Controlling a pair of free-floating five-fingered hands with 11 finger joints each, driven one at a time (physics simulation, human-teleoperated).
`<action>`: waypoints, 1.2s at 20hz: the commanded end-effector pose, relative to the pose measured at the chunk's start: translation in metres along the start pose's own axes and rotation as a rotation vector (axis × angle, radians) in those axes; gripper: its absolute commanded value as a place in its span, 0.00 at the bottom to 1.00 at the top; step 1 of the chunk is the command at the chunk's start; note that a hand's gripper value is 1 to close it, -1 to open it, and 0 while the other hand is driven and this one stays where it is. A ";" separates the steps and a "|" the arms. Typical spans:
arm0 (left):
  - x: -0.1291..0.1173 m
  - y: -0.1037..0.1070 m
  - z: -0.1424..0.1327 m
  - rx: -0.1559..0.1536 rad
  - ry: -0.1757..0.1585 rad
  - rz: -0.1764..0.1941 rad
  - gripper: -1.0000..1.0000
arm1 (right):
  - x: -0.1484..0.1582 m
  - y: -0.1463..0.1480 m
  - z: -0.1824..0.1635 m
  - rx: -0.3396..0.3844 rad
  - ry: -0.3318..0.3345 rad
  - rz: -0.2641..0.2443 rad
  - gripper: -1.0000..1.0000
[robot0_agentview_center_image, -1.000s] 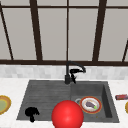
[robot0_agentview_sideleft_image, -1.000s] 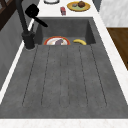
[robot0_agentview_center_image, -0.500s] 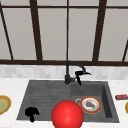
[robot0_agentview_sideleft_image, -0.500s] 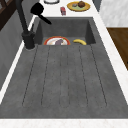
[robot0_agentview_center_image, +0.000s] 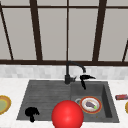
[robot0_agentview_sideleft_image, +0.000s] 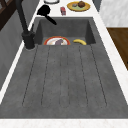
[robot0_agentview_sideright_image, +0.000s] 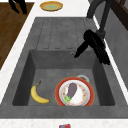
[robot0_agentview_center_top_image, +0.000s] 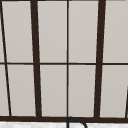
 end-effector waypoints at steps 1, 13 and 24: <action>0.000 0.000 0.000 0.000 0.000 0.000 0.50 | -0.012 0.020 -0.008 0.002 -0.071 -0.011 0.00; 0.000 0.000 0.000 0.000 0.000 0.000 0.50 | -0.031 0.047 -0.042 0.037 -0.168 -0.047 0.00; 0.000 0.000 0.000 0.000 0.000 0.000 0.50 | -0.066 0.049 -0.055 0.082 -0.315 -0.064 0.00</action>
